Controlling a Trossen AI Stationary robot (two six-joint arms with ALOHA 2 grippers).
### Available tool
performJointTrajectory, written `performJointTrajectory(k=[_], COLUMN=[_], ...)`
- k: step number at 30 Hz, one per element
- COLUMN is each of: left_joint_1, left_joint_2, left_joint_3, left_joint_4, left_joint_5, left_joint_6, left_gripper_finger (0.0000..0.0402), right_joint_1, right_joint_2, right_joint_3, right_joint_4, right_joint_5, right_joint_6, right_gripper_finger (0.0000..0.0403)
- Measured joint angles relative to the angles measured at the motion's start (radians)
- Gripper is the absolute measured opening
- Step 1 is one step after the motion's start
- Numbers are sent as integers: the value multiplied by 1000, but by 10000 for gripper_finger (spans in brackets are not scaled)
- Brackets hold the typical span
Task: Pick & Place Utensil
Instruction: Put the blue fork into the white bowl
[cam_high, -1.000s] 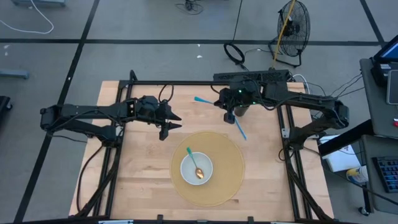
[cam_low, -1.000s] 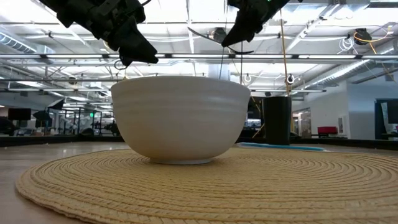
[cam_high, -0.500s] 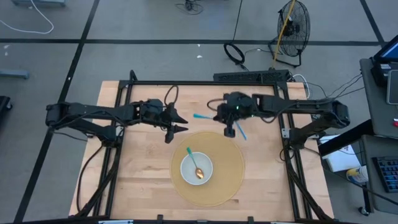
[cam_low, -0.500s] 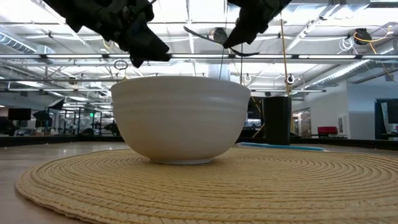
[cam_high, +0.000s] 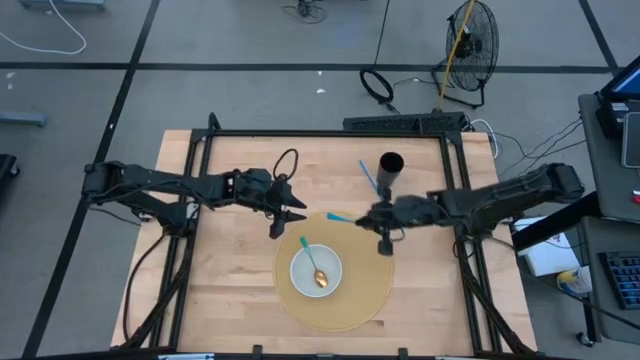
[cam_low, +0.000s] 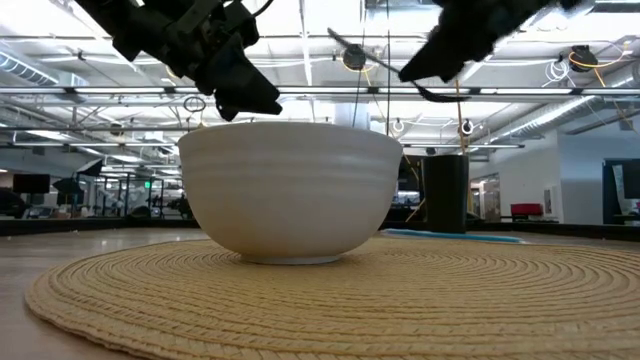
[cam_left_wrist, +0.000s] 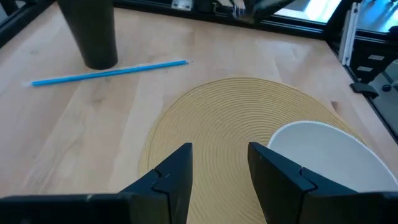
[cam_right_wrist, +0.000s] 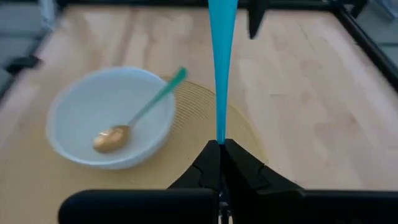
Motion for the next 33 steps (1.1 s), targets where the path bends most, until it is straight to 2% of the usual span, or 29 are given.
performJointTrajectory(k=[5, 11, 13, 16, 21, 26, 33], left_joint_1=[-26, -77, -105, -154, -219, -247, -262], left_joint_2=[6, 6, 14, 44, 156, 265, 370], left_joint_3=[0, 0, 0, 0, 1, 0, 0], left_joint_4=[53, 103, 142, 202, 411, 550, 740], left_joint_5=[-5, -9, -32, -78, -85, -104, -186], left_joint_6=[-3, -6, -2, 13, 39, 25, -18], left_gripper_finger=[159, 159, 159, 159, 159, 159, 159], right_joint_1=[106, 203, 230, 248, 249, 248, 241], right_joint_2=[-64, -40, -21, 24, 134, 260, 424], right_joint_3=[-206, -379, -417, -434, -434, -432, -340], right_joint_4=[284, 683, 791, 893, 1081, 1278, 1315], right_joint_5=[71, 107, 155, 204, 201, 226, 252], right_joint_6=[55, 46, 29, -9, -43, -84, -84], right_gripper_finger=[0, 0, 0, 0, 0, 0, 0])
